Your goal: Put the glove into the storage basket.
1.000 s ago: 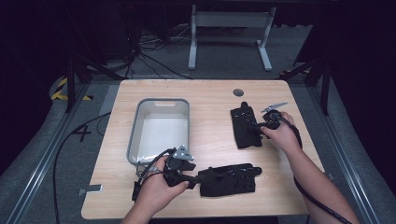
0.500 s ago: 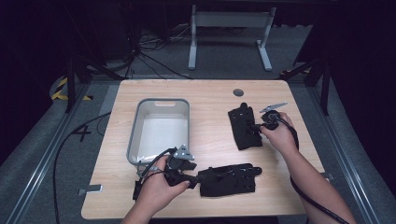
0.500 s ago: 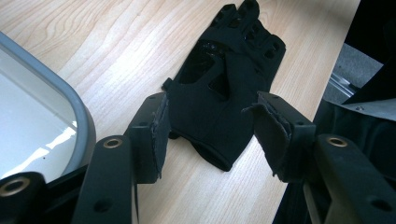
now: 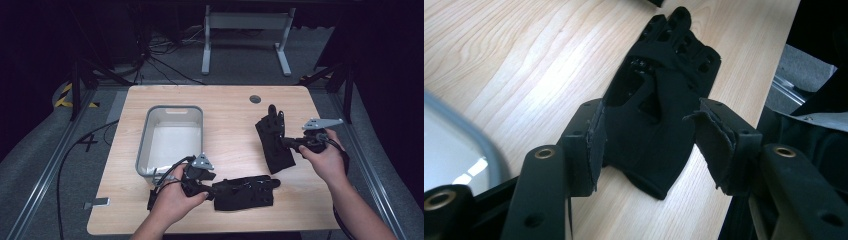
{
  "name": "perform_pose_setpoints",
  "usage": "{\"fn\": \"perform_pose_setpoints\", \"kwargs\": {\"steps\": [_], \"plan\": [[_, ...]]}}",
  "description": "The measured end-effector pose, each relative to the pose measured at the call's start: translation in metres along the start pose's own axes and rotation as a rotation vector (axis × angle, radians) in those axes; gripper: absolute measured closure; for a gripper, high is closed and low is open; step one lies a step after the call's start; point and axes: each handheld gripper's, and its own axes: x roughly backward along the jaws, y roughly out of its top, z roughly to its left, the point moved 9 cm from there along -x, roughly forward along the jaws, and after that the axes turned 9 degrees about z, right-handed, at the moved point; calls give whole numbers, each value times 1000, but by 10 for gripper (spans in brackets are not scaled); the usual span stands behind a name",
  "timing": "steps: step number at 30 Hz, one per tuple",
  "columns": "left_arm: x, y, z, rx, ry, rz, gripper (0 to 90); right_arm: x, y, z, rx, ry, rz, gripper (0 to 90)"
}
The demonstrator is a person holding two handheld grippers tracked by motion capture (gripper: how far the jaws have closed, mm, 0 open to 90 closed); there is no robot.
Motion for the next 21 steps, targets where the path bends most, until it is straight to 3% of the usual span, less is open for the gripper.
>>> {"fn": "perform_pose_setpoints", "kwargs": {"steps": [4,7,14,21], "plan": [[-6,6,-3,-18,-11,9,469,26,-9,21,5,38,-36,876],[-9,9,-5,-26,-20,13,469,35,-17,36,9,62,-41,875],[-18,11,-6,-35,-35,33,469,31,-47,71,-34,163,-16,873],[-38,10,-13,-37,-58,81,469,35,-49,92,6,165,-43,873]]}}
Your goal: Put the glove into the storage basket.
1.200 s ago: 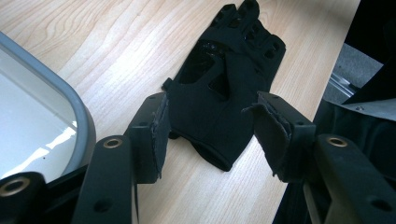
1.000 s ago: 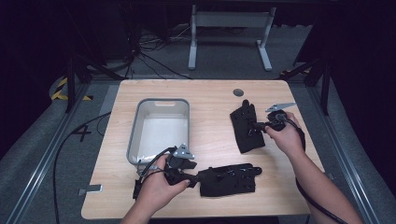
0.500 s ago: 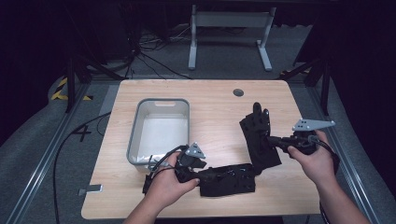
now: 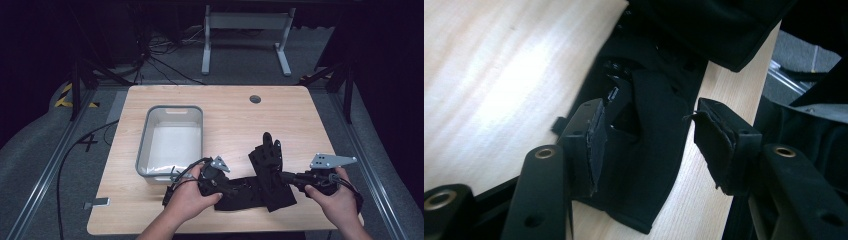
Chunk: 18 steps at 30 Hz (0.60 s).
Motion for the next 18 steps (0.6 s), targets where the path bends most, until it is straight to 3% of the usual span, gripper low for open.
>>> {"fn": "perform_pose_setpoints", "kwargs": {"steps": [4,9,14,18], "plan": [[-5,-2,-2,-2,-1,13,468,-6,-4,8,-15,33,22,870],[-3,-2,0,2,-1,8,467,-22,-28,-3,-87,36,117,863],[0,-1,2,4,2,0,467,-33,-47,-18,-130,-8,187,832],[3,-1,3,6,9,-5,467,-36,-58,-29,-145,-50,232,747]]}}
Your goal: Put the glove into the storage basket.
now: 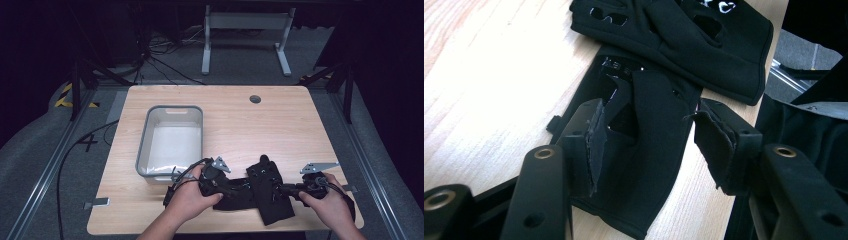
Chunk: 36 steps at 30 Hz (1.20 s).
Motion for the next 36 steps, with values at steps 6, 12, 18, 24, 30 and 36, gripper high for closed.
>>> {"fn": "perform_pose_setpoints", "kwargs": {"steps": [6,12,18,24,30,36], "plan": [[4,-1,0,8,7,-11,467,7,15,1,63,-58,-18,687],[13,-11,2,31,24,-24,467,-6,50,19,137,-5,-3,664],[28,-25,11,74,62,-49,467,-35,80,23,201,2,63,661],[34,-35,13,99,77,-57,466,-65,94,22,228,-28,142,646],[35,-38,13,107,82,-58,465,-82,92,19,234,-66,189,618],[31,-36,11,102,77,-48,463,-86,91,21,275,-122,198,696]]}}
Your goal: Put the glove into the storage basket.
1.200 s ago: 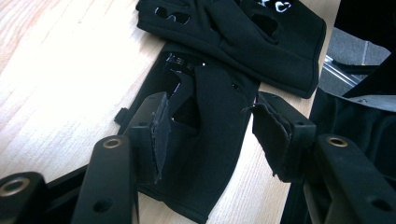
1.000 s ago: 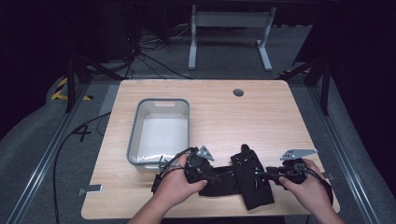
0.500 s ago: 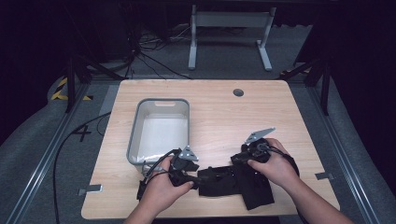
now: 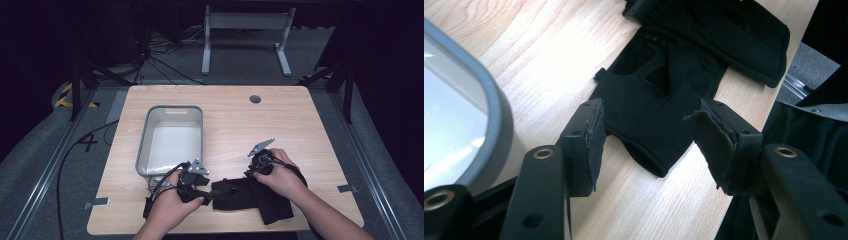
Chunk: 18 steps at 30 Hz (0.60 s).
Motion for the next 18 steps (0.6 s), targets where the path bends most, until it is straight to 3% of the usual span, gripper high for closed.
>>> {"fn": "perform_pose_setpoints", "kwargs": {"steps": [4,9,13,18], "plan": [[-1,1,-2,-6,-4,3,462,0,0,-3,15,-21,3,843],[-3,3,-2,-13,-12,3,462,7,-3,-5,-31,26,-24,876],[-8,8,-10,-34,-28,9,462,34,-7,-4,-52,38,-80,876],[-20,14,-24,-79,-52,38,460,67,-15,-12,-88,19,-154,876]]}}
